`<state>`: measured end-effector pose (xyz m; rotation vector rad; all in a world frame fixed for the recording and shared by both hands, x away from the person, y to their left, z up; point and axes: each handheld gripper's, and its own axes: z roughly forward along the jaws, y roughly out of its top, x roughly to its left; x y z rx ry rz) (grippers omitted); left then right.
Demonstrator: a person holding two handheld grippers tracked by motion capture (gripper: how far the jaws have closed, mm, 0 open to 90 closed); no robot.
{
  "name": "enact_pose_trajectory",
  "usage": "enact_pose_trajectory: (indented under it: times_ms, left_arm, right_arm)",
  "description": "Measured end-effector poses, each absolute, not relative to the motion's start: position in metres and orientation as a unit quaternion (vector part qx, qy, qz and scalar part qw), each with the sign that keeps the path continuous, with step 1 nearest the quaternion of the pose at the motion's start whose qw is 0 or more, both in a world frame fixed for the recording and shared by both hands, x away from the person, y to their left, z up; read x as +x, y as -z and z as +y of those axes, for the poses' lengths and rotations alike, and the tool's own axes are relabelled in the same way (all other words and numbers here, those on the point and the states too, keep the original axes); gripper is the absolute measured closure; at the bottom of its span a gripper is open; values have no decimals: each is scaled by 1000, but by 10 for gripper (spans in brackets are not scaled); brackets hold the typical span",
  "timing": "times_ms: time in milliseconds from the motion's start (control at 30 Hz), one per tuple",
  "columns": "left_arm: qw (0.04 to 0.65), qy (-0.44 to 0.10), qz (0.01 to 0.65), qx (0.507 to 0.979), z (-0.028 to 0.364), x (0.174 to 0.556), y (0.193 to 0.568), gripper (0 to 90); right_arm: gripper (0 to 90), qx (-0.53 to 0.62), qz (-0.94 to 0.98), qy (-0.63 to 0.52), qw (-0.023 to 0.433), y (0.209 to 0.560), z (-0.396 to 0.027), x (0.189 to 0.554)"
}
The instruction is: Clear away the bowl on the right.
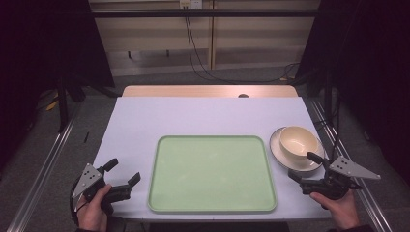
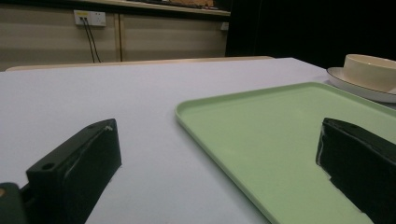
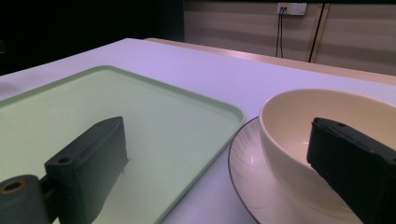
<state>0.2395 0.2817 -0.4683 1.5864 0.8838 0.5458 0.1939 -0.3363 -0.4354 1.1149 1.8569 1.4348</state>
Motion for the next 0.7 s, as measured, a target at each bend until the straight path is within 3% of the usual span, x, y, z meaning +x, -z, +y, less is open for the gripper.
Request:
enact_pose_trajectory:
  times_ms: [567, 700]
  left_arm:
    - [583, -235, 381, 678, 282, 239, 468, 1]
    - [587, -233, 383, 674, 281, 239, 468, 1]
  right_arm:
    - [36, 390, 711, -527, 251, 437, -332, 196]
    - [76, 393, 710, -527, 252, 436, -333, 195]
